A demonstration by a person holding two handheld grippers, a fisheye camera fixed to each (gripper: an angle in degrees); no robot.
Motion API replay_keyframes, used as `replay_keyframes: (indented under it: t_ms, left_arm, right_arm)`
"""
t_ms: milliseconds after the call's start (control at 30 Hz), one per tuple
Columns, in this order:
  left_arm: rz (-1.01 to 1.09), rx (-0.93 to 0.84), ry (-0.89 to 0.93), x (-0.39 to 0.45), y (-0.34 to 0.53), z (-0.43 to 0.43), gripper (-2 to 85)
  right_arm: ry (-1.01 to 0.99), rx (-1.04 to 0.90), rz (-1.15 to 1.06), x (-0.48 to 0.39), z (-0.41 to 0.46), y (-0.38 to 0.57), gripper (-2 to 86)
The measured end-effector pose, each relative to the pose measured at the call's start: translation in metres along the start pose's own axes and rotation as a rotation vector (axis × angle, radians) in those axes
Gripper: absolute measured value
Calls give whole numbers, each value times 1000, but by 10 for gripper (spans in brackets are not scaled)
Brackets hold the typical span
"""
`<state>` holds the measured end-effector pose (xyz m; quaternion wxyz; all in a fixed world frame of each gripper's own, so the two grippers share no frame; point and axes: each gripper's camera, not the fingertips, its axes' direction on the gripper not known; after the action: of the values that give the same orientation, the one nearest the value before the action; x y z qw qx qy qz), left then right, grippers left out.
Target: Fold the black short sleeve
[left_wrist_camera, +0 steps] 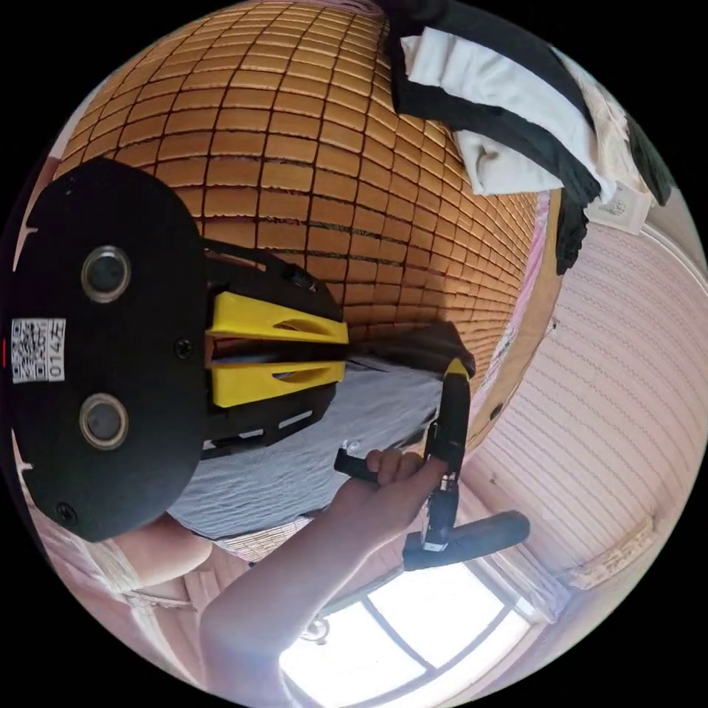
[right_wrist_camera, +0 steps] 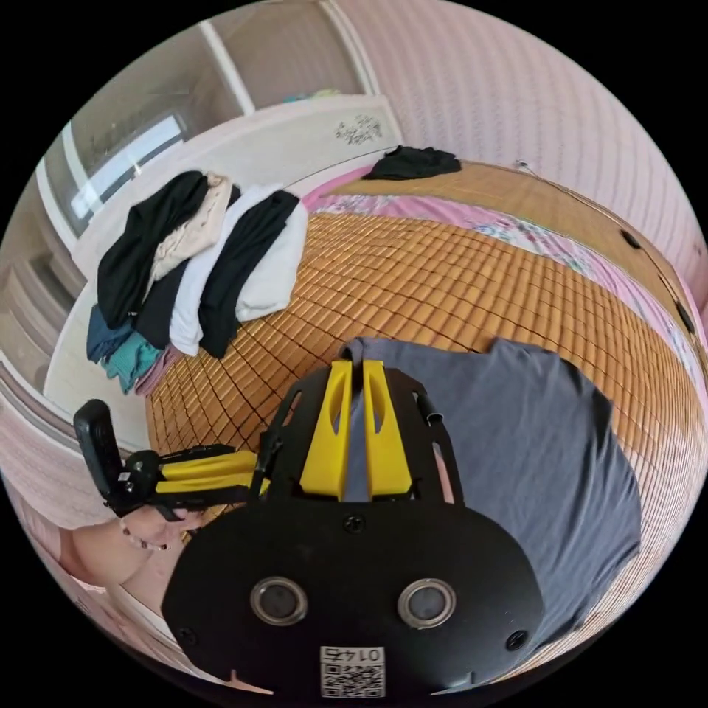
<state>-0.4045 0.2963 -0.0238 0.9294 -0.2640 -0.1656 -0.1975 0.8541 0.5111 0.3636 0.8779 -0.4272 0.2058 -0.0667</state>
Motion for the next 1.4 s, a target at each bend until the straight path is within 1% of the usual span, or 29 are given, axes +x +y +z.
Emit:
replay_keyframes:
  t_ms: [67,133,200,333,467,533,633,733,767,800,867,1100,1167,1267,1333,1400]
  left_arm:
    - [100,-4,100,12,3,1,63]
    - [112,-35,115,17,6,5,66]
    - [125,-54,90,24,12,9,67]
    - [196,-74,6,48,24,16,68]
    - [297,-114,-68,77,33,35,75]
    - [319,-134,-67,86,36,46,79]
    - [338,-182,-112,94,42,67,88]
    - [340,-227,-152,95,47,87,70]
    - [350,-222,-170,96,50,90,53]
    - [355,-223,-182,96,51,92,44]
    - [362,-209,-182,96,56,94,12]
    - [350,-91,-230,92,72,85,0]
    - [356,-51,-220,91,79,85,28]
    - [329,-97,-200,88,82,94,78]
    - [341,-98,-206,90,84,96,84]
    - [355,-95,-219,94,85,98,86]
  right_arm:
    - [42,-19,14,20,0,11,51]
    - [79,-71,29,35,7,17,68]
    - [111,-115,36,47,12,21,72]
    - [124,-124,7,46,20,12,70]
    - [110,-153,-80,25,50,-22,71]
    - [111,-169,-104,16,69,-41,74]
    - [144,-200,-141,6,102,-69,77]
    - [156,-255,-182,-3,125,-89,61]
    - [188,-254,-208,-7,127,-95,27]
    - [189,-255,-226,-11,127,-101,7]
    - [160,-251,-246,-15,125,-109,-2]
    - [62,-124,-208,-22,97,-128,-7]
    - [77,-116,-222,-24,90,-130,-6]
    - [100,-126,-208,-24,72,-130,5]
    - [82,-142,-211,-25,58,-126,20]
    - [40,-214,-218,-28,46,-115,57]
